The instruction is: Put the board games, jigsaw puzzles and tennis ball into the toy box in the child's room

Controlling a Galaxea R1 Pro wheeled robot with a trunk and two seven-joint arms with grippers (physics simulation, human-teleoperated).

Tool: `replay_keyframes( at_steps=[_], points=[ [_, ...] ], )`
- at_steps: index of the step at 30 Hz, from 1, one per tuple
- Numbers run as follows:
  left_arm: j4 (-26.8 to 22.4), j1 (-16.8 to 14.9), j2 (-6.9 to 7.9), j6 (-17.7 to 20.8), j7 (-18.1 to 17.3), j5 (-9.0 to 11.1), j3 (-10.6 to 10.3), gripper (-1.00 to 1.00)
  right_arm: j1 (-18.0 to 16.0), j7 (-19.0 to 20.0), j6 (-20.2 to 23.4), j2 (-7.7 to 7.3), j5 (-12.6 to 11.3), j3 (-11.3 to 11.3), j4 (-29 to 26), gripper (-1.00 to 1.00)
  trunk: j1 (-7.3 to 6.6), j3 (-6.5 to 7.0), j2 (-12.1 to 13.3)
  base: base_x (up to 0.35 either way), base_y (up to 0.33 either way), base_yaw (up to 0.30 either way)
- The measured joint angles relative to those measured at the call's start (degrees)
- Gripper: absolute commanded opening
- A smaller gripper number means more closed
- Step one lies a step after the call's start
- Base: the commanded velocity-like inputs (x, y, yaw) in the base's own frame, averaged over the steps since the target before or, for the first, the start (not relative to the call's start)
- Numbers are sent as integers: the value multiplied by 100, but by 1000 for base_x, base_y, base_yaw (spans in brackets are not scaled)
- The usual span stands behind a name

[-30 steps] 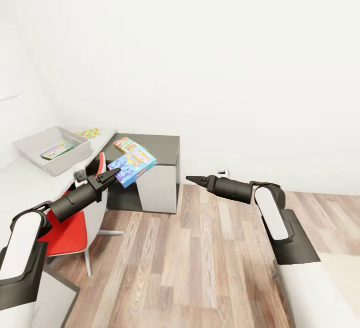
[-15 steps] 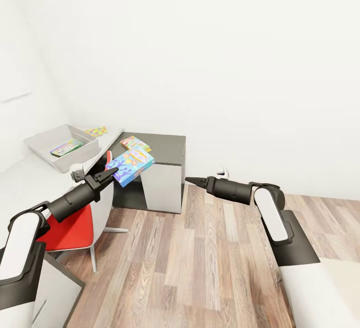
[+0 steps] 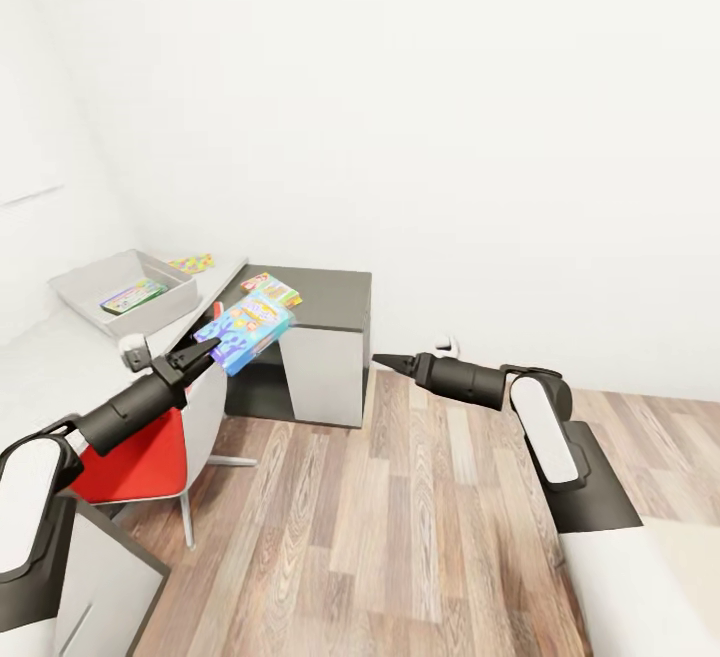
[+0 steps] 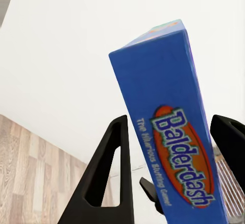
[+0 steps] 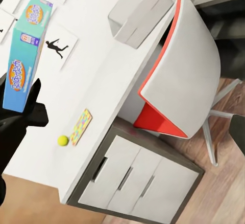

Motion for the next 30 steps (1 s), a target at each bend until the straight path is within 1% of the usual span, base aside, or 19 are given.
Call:
replay_keyframes(
  at_steps=[2,3,7,8,12,19,23,30],
  points=[
    [-1,103,-2,-18,-136,-9,131,-100,0,0,0,-3,-2,-11,-1,100,-1,0,0,138,0,1],
    [-1,105,-2,-18,-138,-9,133,-100,0,0,0,-3,-1,-11,-1,100,-1,0,0,178,0,1],
    [4,244,1,-41,-417,-26,305,-100,5,2,0,-11,-3,-30,-44,100,-2,0,0,251,0,2],
    [14,304,2,-52,-541,-54,386,-100,10,-8,0,-17,-12,-47,-153,100,-3,0,-1,310,0,27],
    [19,327,3,-57,-599,-66,413,-100,13,-15,-1,-18,-9,-55,-199,100,-2,0,0,317,0,81],
    [22,344,3,-61,-649,-83,432,-100,9,-28,-1,5,-4,-53,-231,100,-2,0,0,316,0,215],
    [23,348,4,-63,-621,-97,434,-100,7,-33,-1,20,4,-26,-239,100,-1,0,1,164,0,271],
    [24,344,1,-57,-583,-119,413,-100,7,-36,-1,26,7,-3,-241,100,1,0,0,63,0,282]
  ],
)
